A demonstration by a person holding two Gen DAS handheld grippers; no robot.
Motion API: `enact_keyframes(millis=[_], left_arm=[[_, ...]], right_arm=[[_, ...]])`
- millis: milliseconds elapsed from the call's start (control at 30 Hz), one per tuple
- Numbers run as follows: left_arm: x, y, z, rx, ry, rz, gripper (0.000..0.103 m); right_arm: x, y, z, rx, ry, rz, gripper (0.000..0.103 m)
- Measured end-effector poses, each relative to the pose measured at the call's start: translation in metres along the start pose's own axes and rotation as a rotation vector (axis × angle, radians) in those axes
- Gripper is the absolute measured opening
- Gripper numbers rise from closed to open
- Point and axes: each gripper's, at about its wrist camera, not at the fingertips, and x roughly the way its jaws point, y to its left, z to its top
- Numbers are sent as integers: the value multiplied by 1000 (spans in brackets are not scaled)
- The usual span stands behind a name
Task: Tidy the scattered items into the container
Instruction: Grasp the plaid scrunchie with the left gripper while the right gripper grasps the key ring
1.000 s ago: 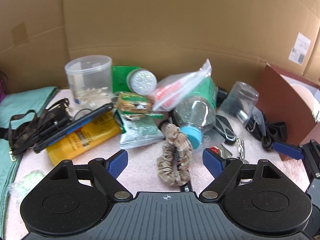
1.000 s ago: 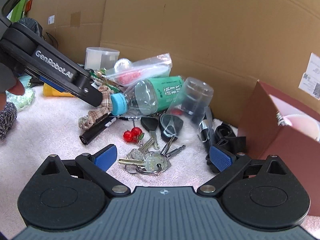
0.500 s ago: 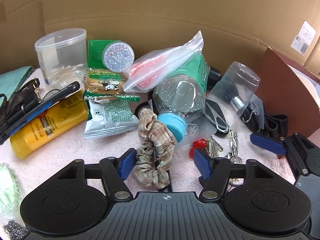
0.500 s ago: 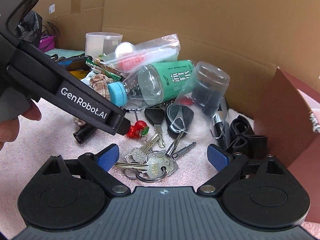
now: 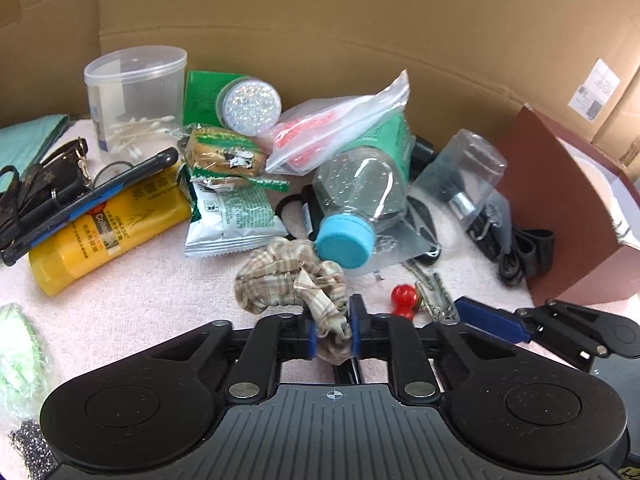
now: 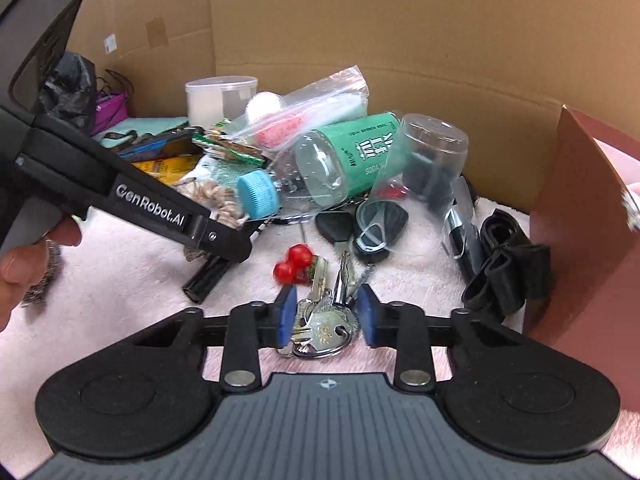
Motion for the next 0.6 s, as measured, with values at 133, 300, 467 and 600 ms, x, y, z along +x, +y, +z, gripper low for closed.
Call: enact_keyframes(millis=[133,300,467,600], left_arm=[[-9,-7,-3,18,-7,-24,8],[-19,-16,-5,19,-22,-47,8],[-31,-30,-3,43,-46,-71,8],[-38,-45,-2,57,-50,-97,8]], right_arm=[[-12,4,-5,-15,-18,12,25],[-19,4,-10,-14,-37,15,20],[-32,1,-11,-3,-67,12,11],[-44,-1,-12,-2,-94,13,10]])
